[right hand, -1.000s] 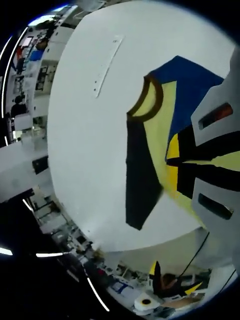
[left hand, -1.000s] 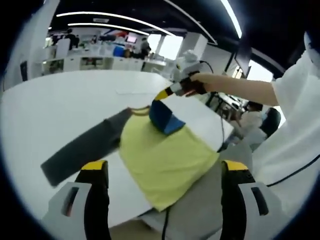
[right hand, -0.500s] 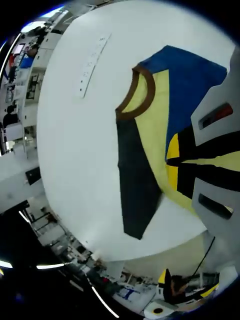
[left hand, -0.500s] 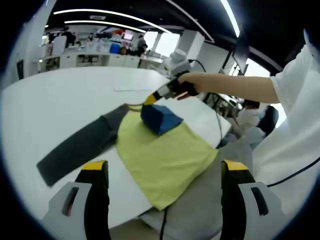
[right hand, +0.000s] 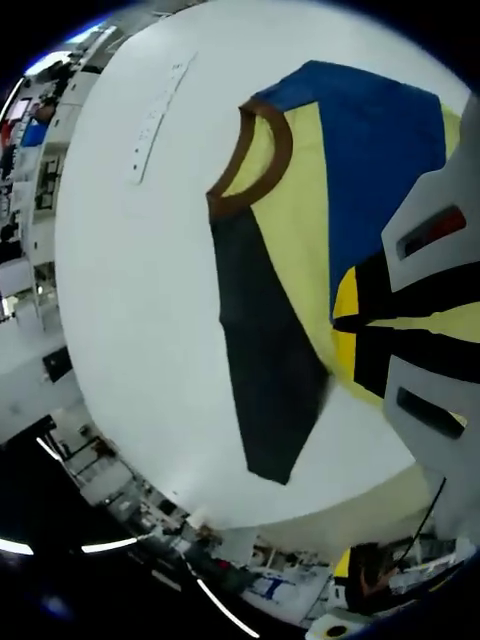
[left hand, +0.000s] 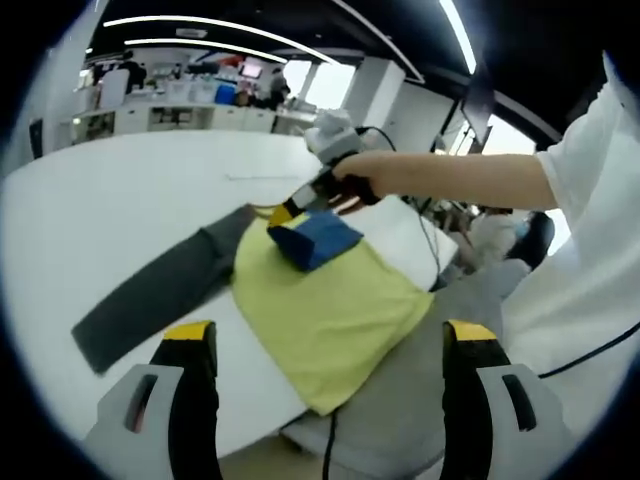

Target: Fold the garment on the visible template until the final outline fits inside the template.

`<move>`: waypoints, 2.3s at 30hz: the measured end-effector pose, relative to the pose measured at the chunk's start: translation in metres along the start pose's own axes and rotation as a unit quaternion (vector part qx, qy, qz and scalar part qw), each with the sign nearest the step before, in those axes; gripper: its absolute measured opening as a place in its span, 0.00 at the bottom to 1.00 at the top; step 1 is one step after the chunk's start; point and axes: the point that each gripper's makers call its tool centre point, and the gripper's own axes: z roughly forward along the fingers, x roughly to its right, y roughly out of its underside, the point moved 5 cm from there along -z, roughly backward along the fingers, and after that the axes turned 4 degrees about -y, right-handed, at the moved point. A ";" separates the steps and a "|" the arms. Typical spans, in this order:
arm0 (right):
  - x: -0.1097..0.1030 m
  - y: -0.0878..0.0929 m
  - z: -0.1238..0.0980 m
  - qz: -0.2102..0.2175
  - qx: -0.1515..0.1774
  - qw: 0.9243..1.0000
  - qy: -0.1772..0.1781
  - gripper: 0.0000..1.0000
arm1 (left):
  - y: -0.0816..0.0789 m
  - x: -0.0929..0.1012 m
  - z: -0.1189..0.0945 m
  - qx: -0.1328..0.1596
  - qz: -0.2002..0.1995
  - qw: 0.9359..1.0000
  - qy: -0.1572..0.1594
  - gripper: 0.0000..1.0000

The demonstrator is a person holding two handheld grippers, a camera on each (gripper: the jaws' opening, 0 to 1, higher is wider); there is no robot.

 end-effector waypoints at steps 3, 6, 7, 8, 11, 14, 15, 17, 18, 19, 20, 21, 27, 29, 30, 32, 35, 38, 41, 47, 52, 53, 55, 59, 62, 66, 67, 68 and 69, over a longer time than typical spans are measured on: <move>0.001 0.000 0.006 0.011 0.003 1.000 0.003 0.02 | 0.001 0.000 0.000 -0.003 0.004 1.000 0.004 0.90; 0.001 0.001 0.010 0.027 0.005 1.000 0.003 0.02 | 0.002 -0.001 0.000 -0.005 0.003 1.000 0.006 0.90; 0.001 0.000 0.012 0.034 0.006 0.999 0.003 0.02 | 0.003 -0.002 0.000 -0.006 0.003 1.000 0.007 0.90; 0.001 0.000 0.014 0.037 0.006 0.999 0.003 0.02 | 0.003 -0.002 0.000 -0.006 0.002 1.000 0.008 0.90; -0.001 0.002 0.018 0.046 0.005 0.999 0.002 0.02 | 0.004 -0.003 0.001 -0.008 0.002 1.000 0.009 0.90; -0.004 0.006 0.024 0.052 0.001 0.999 0.004 0.02 | 0.004 -0.003 0.001 -0.007 0.001 1.000 0.010 0.90; -0.005 0.007 0.026 0.053 0.000 0.999 0.004 0.02 | 0.004 -0.004 0.001 -0.007 -0.001 1.000 0.010 0.90; -0.005 0.009 0.031 0.051 -0.005 0.999 0.008 0.02 | 0.006 -0.005 0.001 -0.007 -0.002 1.000 0.009 0.90; -0.006 0.011 0.034 0.049 -0.008 0.999 0.011 0.02 | 0.006 -0.005 0.000 -0.008 -0.003 1.000 0.008 0.90; -0.006 0.013 0.036 0.050 -0.010 0.999 0.011 0.02 | 0.007 -0.006 0.000 -0.008 -0.004 1.000 0.007 0.90; -0.007 0.014 0.038 0.054 -0.012 0.998 0.011 0.02 | 0.008 -0.006 0.000 -0.009 -0.005 1.000 0.007 0.90; -0.008 0.015 0.040 0.056 -0.012 0.998 0.011 0.02 | 0.009 -0.006 0.000 -0.009 -0.006 1.000 0.007 0.90; -0.009 0.018 0.052 0.059 -0.018 0.998 0.014 0.02 | 0.014 -0.007 -0.002 -0.011 -0.014 1.000 0.004 0.90; -0.008 0.018 0.055 0.060 -0.019 0.998 0.017 0.02 | 0.017 -0.008 -0.003 -0.011 -0.017 1.000 0.002 0.90; -0.007 0.018 0.056 0.060 -0.020 0.998 0.018 0.02 | 0.017 -0.009 -0.003 -0.012 -0.018 1.000 0.001 0.90; -0.007 0.018 0.059 0.061 -0.021 0.998 0.019 0.02 | 0.018 -0.010 -0.004 -0.012 -0.021 1.000 -0.001 0.90; -0.008 0.018 0.063 0.058 -0.023 0.998 0.020 0.02 | 0.019 -0.011 -0.004 -0.011 -0.024 1.000 -0.003 0.90; -0.009 0.019 0.066 0.054 -0.025 0.998 0.021 0.03 | 0.019 -0.011 -0.004 -0.012 -0.026 1.000 -0.004 0.89; -0.010 0.020 0.070 0.048 -0.026 0.998 0.022 0.03 | 0.020 -0.011 -0.003 -0.012 -0.027 1.000 -0.006 0.89; -0.010 0.022 0.073 0.049 -0.030 0.998 0.021 0.03 | 0.020 -0.011 -0.002 -0.013 -0.030 0.999 -0.007 0.89; -0.012 0.021 0.074 0.050 -0.029 0.998 0.018 0.03 | 0.022 -0.012 -0.002 -0.016 -0.032 0.999 -0.007 0.89; -0.012 0.021 0.075 0.049 -0.029 0.998 0.018 0.03 | 0.022 -0.012 -0.002 -0.016 -0.032 0.999 -0.007 0.89; -0.013 0.022 0.075 0.050 -0.029 0.998 0.017 0.02 | 0.021 -0.012 -0.002 -0.015 -0.032 0.999 -0.008 0.89; -0.014 0.022 0.075 0.047 -0.029 0.998 0.015 0.03 | 0.020 -0.012 -0.003 -0.014 -0.032 0.999 -0.009 0.89; -0.014 0.023 0.074 0.047 -0.028 0.998 0.014 0.03 | 0.020 -0.011 -0.003 -0.014 -0.030 0.999 -0.009 0.89; -0.013 0.023 0.075 0.044 -0.026 0.999 0.007 0.03 | 0.020 -0.010 -0.003 -0.015 -0.030 0.999 -0.009 0.89; -0.013 0.023 0.075 0.044 -0.026 0.999 0.006 0.03 | 0.020 -0.010 -0.003 -0.015 -0.029 0.999 -0.009 0.89; -0.013 0.023 0.075 0.044 -0.026 0.999 0.004 0.03 | 0.020 -0.009 -0.003 -0.016 -0.029 0.999 -0.009 0.89; -0.013 0.023 0.075 0.043 -0.026 0.999 0.003 0.03 | 0.020 -0.009 -0.003 -0.016 -0.029 0.999 -0.009 0.89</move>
